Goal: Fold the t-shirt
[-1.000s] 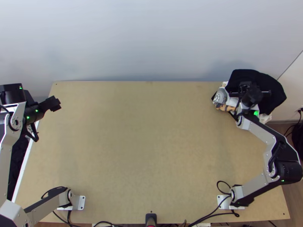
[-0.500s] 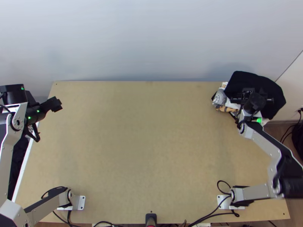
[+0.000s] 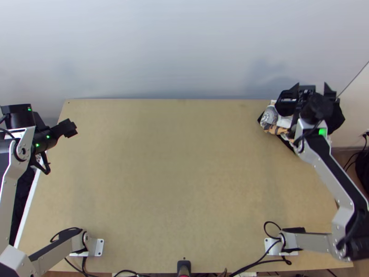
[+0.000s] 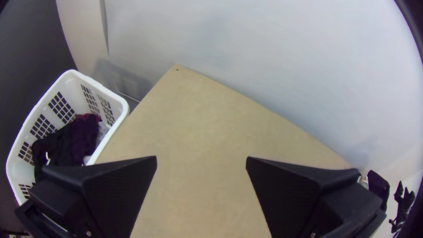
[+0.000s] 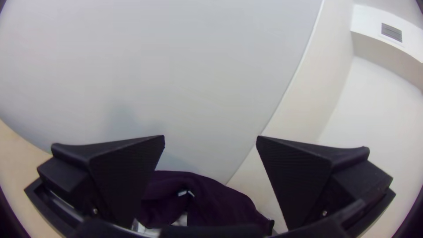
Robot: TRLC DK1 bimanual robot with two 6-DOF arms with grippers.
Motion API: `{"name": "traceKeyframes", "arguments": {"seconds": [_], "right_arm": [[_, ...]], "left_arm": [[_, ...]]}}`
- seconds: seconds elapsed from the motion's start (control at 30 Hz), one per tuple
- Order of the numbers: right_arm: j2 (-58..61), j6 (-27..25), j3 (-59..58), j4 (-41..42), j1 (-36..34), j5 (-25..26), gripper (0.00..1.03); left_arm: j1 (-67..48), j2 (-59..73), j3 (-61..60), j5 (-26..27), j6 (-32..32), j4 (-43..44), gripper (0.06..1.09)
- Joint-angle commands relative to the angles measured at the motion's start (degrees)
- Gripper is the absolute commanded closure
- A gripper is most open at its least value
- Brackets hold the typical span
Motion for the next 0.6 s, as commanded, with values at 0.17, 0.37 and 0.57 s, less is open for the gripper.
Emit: {"name": "traceKeyframes", "arguments": {"seconds": [0.17, 0.37, 0.57], "right_arm": [[23.54, 6.79, 14.3, 3.72, -11.44, -0.05, 0.04], [31.89, 10.13, 19.84, 1.96, -13.37, 0.13, 0.04], [27.93, 16.11, 5.43, 0.82, -12.84, 0.13, 0.04]], "left_arm": [[1.62, -2.32, -0.41, -0.19, 1.07, -2.43, 0.1], [1.97, -2.58, -0.58, -0.19, 1.42, -3.22, 0.1], [1.97, -2.49, -1.02, -0.19, 0.89, -3.22, 0.1]]}}
